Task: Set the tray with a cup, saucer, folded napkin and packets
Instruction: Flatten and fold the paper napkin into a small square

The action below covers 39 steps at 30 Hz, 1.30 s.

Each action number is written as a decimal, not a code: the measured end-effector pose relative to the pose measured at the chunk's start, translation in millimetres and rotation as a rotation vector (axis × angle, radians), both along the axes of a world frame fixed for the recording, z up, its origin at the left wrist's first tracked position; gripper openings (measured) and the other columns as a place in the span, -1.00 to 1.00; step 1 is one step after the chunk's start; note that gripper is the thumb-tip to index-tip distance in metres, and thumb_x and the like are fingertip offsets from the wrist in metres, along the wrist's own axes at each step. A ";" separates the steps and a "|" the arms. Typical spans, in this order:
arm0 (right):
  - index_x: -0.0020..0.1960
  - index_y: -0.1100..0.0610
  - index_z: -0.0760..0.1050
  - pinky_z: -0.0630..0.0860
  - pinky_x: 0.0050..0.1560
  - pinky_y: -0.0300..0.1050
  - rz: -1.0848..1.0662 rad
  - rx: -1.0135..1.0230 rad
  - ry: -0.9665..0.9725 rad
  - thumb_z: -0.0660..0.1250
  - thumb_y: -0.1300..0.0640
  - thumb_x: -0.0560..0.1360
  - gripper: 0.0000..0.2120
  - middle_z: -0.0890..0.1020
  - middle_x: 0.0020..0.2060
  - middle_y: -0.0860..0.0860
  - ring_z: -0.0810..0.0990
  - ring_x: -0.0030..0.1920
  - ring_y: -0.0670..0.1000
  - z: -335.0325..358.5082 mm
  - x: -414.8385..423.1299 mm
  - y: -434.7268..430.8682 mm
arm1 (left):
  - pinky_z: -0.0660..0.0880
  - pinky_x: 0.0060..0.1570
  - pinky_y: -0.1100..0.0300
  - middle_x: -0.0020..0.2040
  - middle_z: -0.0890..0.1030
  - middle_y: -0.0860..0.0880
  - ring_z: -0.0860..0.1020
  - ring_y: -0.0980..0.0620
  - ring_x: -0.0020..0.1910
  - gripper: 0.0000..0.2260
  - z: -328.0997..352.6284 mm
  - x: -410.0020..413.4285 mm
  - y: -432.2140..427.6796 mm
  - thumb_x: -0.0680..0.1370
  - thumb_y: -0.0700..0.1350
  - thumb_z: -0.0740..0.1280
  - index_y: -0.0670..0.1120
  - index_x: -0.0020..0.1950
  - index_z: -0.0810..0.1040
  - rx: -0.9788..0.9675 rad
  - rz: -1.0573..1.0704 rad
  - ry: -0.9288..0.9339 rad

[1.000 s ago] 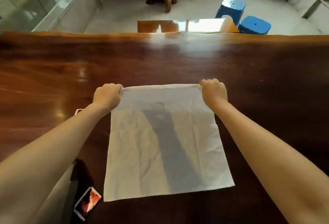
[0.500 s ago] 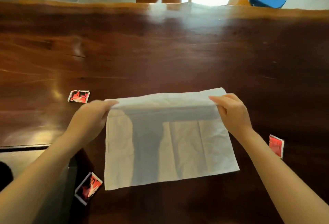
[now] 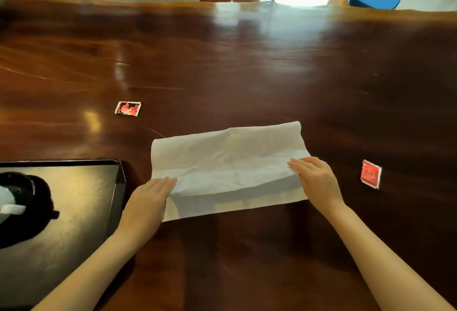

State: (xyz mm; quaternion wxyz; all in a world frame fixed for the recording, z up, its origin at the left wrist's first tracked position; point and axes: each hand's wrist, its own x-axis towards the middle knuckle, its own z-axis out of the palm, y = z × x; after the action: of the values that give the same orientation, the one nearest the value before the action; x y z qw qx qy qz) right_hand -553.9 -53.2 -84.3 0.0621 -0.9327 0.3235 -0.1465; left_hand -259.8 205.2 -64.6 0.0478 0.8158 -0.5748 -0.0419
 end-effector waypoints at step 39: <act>0.38 0.15 0.37 0.21 0.39 0.11 -0.353 0.298 0.004 0.48 0.08 0.38 -0.38 0.46 0.34 0.08 0.34 0.38 0.12 -33.8 -70.9 71.9 | 0.55 -0.14 0.08 -0.09 0.62 -0.07 0.58 -0.12 -0.10 -0.66 -8.8 -121.8 -43.7 0.25 -0.16 0.48 -0.13 0.00 0.59 -0.046 -0.243 0.097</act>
State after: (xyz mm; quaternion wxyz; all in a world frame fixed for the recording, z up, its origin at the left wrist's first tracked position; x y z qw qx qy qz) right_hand -624.8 18.7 -118.0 0.1718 -0.8424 0.5000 -0.1039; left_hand -381.6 161.5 -73.4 0.0888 0.7360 -0.6671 -0.0736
